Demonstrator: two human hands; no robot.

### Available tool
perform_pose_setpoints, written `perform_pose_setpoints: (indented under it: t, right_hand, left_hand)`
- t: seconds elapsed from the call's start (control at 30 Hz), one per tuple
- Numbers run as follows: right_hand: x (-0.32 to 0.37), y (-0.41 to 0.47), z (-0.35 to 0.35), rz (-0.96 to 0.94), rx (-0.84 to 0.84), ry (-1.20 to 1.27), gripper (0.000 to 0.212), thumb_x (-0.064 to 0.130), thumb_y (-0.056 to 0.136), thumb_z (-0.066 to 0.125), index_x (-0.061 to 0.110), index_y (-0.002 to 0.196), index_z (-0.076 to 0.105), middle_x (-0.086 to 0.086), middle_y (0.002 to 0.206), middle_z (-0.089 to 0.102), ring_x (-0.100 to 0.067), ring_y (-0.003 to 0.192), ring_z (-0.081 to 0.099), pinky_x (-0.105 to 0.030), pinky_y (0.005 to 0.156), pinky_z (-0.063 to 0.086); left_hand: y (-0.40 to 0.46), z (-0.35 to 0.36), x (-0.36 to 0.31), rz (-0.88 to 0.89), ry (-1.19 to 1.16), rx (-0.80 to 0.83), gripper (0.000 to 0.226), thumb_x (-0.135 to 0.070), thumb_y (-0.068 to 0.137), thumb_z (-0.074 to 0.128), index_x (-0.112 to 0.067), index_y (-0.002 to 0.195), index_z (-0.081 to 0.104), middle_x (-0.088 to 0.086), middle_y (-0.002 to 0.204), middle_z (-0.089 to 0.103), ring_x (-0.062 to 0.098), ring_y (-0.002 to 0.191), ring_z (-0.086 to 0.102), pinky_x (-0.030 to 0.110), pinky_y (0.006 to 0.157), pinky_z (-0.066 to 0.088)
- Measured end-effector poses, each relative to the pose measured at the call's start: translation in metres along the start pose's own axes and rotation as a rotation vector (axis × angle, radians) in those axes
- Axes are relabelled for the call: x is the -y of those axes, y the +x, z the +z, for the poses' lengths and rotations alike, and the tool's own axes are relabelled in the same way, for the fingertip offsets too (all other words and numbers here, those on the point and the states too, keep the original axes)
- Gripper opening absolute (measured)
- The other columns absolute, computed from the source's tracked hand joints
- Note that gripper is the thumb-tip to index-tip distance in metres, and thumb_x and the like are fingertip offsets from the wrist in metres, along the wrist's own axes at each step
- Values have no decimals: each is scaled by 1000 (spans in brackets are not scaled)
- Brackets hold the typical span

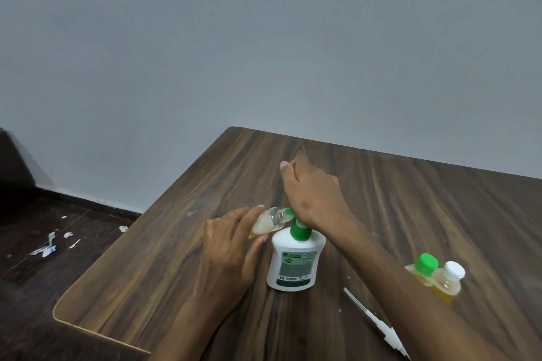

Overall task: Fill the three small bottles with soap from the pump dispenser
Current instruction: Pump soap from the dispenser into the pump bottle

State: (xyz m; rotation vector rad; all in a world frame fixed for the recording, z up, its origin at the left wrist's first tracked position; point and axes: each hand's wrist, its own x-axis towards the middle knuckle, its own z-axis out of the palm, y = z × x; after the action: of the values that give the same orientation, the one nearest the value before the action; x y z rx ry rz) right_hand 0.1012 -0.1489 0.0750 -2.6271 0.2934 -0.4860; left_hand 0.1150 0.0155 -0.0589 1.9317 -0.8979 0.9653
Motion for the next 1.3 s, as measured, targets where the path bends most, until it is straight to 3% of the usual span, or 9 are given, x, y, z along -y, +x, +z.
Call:
perform_pose_setpoints:
  t: [1.1, 1.3]
  right_hand:
    - [4, -3, -3, -20, -21, -53, 39, 45, 110, 22, 21, 106, 52, 7, 81, 60, -9, 73, 57, -47, 100, 41]
    - [4, -3, -1, -15, -3, -61, 39, 45, 109, 22, 20, 108, 51, 5, 86, 61, -15, 79, 60, -49, 102, 40]
  left_hand:
    - [-3, 0, -2, 11, 68, -77, 43, -24, 104, 57, -20, 147, 56, 8, 127, 67, 21, 111, 59, 40, 91, 39]
    - [-2, -1, -4, 4, 67, -79, 44, -24, 102, 57, -21, 146, 56, 10, 125, 67, 22, 109, 57, 40, 90, 38]
